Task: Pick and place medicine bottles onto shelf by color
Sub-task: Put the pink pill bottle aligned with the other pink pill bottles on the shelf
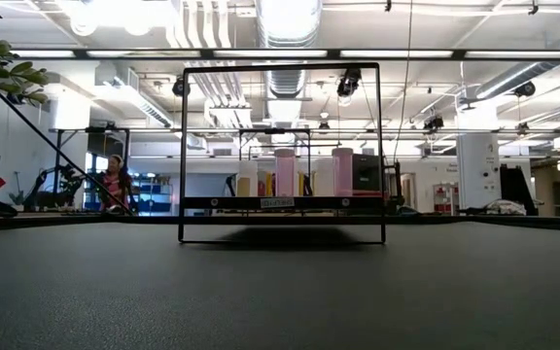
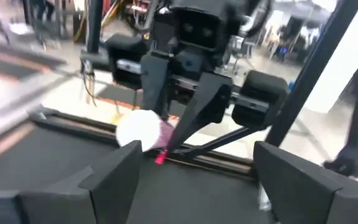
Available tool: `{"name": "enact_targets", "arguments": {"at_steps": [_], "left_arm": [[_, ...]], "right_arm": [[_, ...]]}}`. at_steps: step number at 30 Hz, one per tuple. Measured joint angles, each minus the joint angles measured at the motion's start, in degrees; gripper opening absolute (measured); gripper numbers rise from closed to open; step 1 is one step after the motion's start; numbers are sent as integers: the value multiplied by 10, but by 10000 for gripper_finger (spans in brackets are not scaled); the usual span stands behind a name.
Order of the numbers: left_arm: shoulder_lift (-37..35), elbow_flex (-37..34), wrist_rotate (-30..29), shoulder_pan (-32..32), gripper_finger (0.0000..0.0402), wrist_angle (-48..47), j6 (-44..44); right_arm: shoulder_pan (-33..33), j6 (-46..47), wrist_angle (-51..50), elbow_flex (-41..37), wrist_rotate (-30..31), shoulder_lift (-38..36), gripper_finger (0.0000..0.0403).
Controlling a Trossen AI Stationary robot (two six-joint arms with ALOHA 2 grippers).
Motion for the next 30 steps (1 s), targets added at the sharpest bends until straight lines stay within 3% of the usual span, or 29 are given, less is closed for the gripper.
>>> {"name": "enact_targets", "arguments": {"at_steps": [4,9,15,30], "left_arm": [[0,0,-15,6,292,0,75],[0,0,-40,24,292,0,84],[0,0,23,39,293,0,80],[6,0,21,45,293,0,79]], "right_arm": [[-16,-14,0,0,-17,0,102],[-22,-40,4,0,-31,0,100],[-26,-67,4,0,-31,0,99],[-28,-120,52,0,-37,1,98]]}}
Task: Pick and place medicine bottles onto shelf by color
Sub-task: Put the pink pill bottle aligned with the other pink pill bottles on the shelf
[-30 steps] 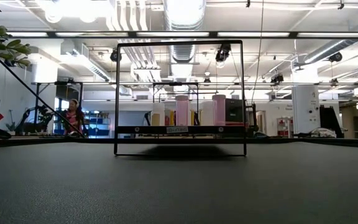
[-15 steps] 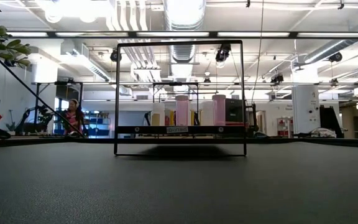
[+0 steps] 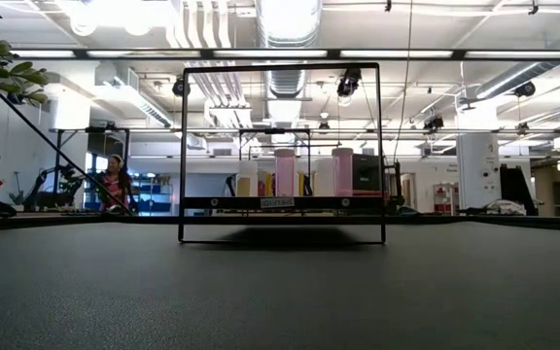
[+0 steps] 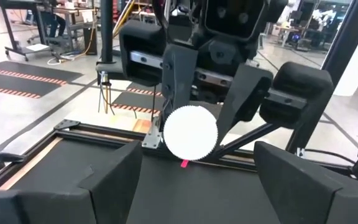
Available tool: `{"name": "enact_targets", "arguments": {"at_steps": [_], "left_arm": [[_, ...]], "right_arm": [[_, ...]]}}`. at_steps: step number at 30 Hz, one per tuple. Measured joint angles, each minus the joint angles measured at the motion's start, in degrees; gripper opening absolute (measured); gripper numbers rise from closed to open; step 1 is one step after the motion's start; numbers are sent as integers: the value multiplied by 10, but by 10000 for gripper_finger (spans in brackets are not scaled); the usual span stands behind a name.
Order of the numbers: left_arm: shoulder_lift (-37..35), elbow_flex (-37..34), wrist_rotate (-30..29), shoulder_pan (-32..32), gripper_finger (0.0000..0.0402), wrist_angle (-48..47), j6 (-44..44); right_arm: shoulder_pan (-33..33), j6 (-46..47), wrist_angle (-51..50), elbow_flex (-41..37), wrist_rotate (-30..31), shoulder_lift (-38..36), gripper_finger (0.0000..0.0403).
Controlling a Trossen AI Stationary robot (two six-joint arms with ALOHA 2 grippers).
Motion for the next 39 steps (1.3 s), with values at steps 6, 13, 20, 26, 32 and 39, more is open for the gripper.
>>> {"name": "enact_targets", "arguments": {"at_steps": [6,13,20,26,32,39], "left_arm": [[3,0,-1,1,293,19,0],[3,0,-1,3,280,25,0],[3,0,-1,3,220,25,0],[4,-5,-2,3,170,24,0],[4,-5,-2,3,112,25,1],[4,-5,-3,3,88,25,1]], "right_arm": [[0,-6,2,0,0,7,98],[0,-11,1,0,2,14,98],[0,-14,1,0,2,14,98],[0,-15,2,0,2,14,98],[0,-15,3,0,3,14,98],[0,-9,3,0,4,14,98]]}}
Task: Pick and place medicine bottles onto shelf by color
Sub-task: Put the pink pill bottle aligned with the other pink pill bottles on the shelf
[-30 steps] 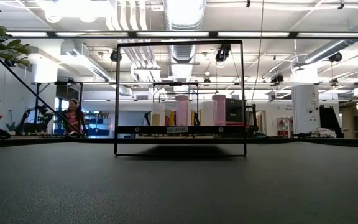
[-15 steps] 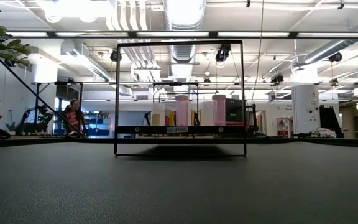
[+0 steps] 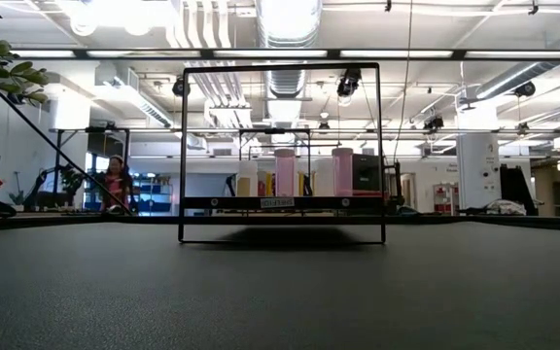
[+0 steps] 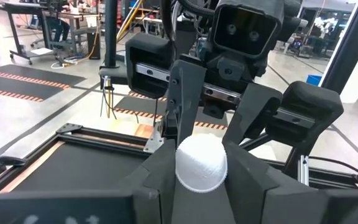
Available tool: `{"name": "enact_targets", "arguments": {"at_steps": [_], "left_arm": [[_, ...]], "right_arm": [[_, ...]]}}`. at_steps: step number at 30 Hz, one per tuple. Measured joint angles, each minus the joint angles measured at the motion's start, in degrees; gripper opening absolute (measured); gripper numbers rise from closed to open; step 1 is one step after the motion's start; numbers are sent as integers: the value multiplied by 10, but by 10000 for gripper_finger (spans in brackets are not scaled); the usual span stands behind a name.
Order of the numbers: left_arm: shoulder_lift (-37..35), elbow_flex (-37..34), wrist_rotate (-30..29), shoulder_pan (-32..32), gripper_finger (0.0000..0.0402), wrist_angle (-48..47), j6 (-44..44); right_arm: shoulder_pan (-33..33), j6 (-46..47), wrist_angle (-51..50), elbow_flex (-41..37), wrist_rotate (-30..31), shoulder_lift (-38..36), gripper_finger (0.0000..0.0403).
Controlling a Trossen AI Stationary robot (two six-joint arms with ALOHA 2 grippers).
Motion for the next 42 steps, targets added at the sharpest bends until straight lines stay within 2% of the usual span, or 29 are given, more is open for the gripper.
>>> {"name": "enact_targets", "arguments": {"at_steps": [4,7,16,22,26,32,37,42], "left_arm": [[0,0,1,0,104,0,0],[0,0,1,0,113,1,0],[0,0,1,6,94,1,0],[-1,0,1,18,98,-10,0],[-8,1,-13,35,99,-88,-5],[-13,15,-20,73,99,-252,-112],[-14,24,-20,99,100,-389,-177],[-9,18,16,113,100,-454,-220]], "right_arm": [[0,8,0,0,0,0,102],[0,19,-24,13,-1,0,121],[-2,78,-253,151,-1,4,206],[-2,107,-393,231,-1,4,228],[-2,140,-489,270,5,3,227],[-2,186,-603,298,5,0,230],[-2,201,-647,280,40,-20,231],[-2,222,-647,234,86,-52,230]]}}
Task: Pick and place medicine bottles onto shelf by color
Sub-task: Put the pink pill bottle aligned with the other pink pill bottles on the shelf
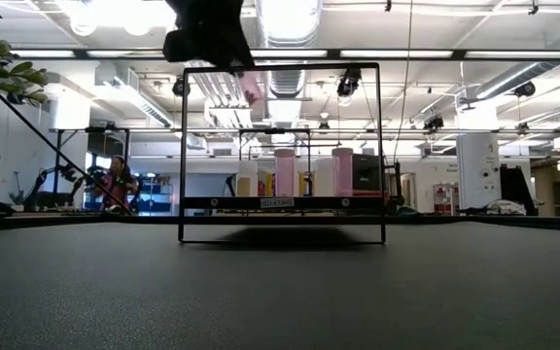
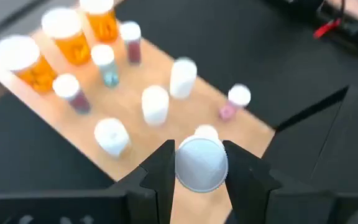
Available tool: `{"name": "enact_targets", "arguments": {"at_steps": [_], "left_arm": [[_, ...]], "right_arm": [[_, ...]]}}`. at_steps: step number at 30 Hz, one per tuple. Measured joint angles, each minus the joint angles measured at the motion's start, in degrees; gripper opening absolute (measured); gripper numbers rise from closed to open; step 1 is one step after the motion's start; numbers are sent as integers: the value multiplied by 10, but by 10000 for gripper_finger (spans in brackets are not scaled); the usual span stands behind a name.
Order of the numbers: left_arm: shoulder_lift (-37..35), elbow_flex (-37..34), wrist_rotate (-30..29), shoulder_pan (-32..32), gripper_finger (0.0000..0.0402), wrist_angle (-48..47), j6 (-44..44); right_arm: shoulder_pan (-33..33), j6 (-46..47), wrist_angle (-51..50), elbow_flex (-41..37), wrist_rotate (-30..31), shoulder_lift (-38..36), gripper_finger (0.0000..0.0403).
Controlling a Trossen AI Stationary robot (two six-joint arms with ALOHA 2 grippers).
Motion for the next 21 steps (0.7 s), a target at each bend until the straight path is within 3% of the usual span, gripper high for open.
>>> {"name": "enact_targets", "arguments": {"at_steps": [5,15,21], "left_arm": [[19,-1,10,-1,100,-25,28],[20,-1,92,3,100,-66,257],[26,-2,93,6,100,-81,389]], "right_arm": [[0,19,17,-60,10,-34,229],[0,44,97,-178,8,-87,228],[0,44,143,-232,6,-101,228]]}}
